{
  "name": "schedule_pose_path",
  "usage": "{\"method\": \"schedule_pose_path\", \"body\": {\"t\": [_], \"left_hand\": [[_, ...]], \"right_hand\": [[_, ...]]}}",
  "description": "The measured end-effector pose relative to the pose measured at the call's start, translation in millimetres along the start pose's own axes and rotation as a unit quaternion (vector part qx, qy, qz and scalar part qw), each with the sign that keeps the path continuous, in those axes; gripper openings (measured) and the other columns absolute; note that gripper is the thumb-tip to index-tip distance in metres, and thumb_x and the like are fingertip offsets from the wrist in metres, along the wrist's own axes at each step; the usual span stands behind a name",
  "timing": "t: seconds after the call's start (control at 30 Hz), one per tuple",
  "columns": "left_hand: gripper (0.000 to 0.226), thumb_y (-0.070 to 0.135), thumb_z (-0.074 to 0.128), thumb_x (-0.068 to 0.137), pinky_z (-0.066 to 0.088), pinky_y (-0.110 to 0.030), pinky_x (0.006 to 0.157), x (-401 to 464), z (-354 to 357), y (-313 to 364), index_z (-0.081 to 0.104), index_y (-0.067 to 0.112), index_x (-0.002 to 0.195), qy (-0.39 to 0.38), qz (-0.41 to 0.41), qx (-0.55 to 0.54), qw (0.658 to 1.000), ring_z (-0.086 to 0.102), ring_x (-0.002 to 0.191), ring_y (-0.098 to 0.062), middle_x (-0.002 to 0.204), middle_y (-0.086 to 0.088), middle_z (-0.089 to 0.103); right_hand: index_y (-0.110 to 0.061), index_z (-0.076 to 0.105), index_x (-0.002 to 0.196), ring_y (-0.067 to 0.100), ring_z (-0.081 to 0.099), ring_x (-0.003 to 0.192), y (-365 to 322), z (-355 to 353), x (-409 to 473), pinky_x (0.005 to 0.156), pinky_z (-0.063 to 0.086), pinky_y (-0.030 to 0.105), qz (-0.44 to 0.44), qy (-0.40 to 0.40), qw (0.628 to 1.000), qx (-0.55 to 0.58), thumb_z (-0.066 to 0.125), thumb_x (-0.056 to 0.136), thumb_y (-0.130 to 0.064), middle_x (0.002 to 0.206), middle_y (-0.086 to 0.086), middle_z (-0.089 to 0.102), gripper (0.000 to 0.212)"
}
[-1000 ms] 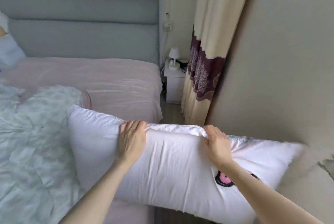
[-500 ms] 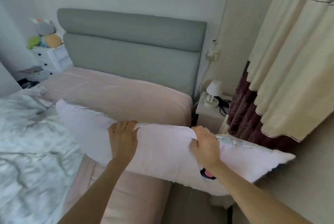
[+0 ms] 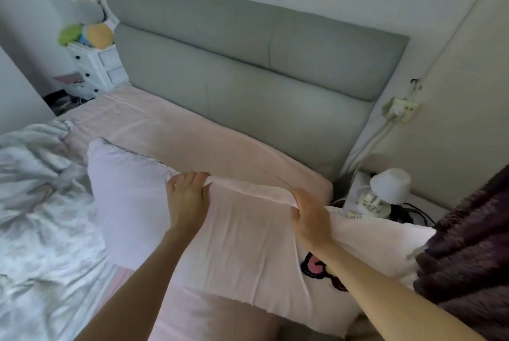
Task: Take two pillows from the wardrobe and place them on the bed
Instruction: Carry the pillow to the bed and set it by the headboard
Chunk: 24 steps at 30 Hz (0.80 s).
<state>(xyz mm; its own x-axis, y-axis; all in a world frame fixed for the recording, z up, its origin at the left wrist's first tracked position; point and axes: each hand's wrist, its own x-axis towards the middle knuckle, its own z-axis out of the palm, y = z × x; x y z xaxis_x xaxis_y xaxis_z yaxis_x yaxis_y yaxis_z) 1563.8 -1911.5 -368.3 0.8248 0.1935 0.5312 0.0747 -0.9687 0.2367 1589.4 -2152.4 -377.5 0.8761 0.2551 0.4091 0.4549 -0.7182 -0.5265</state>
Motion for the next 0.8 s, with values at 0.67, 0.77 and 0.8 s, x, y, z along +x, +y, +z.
{"method": "schedule_pose_path", "body": {"t": [0.67, 0.77, 0.8], "left_hand": [[0.038, 0.028, 0.046, 0.094, 0.003, -0.059, 0.11, 256.3, 299.8, -51.5, 0.046, 0.022, 0.131, -0.151, -0.256, 0.042, 0.954, 0.03, 0.135, -0.03, 0.137, -0.009, 0.049], [0.062, 0.038, 0.044, 0.093, -0.002, -0.061, 0.109, 230.1, 338.7, -50.6, 0.011, 0.031, 0.145, -0.212, -0.338, 0.042, 0.916, 0.003, 0.143, -0.028, 0.155, -0.008, 0.013], [0.064, 0.041, 0.043, 0.092, -0.001, -0.062, 0.109, 211.6, 347.2, -48.9, 0.008, 0.032, 0.145, -0.217, -0.379, 0.038, 0.899, 0.0, 0.143, -0.029, 0.156, -0.008, 0.008]], "right_hand": [[-0.012, 0.035, 0.137, 0.027, 0.037, 0.129, 186.0, 218.3, 317.5, 0.104, 0.03, 0.05, 0.087, -0.214, 0.973, -0.018, 0.043, 0.094, -0.016, 0.141, 0.009, 0.041, 0.044], [-0.025, 0.012, 0.145, 0.021, 0.007, 0.142, 205.5, 262.6, 321.4, 0.112, 0.006, 0.058, 0.023, -0.37, 0.923, -0.105, 0.031, 0.097, -0.033, 0.155, 0.002, 0.01, 0.052], [-0.03, 0.005, 0.145, 0.021, -0.001, 0.142, 210.3, 277.3, 321.8, 0.111, 0.0, 0.059, 0.005, -0.418, 0.901, -0.12, 0.027, 0.097, -0.041, 0.156, 0.001, 0.001, 0.054]]}}
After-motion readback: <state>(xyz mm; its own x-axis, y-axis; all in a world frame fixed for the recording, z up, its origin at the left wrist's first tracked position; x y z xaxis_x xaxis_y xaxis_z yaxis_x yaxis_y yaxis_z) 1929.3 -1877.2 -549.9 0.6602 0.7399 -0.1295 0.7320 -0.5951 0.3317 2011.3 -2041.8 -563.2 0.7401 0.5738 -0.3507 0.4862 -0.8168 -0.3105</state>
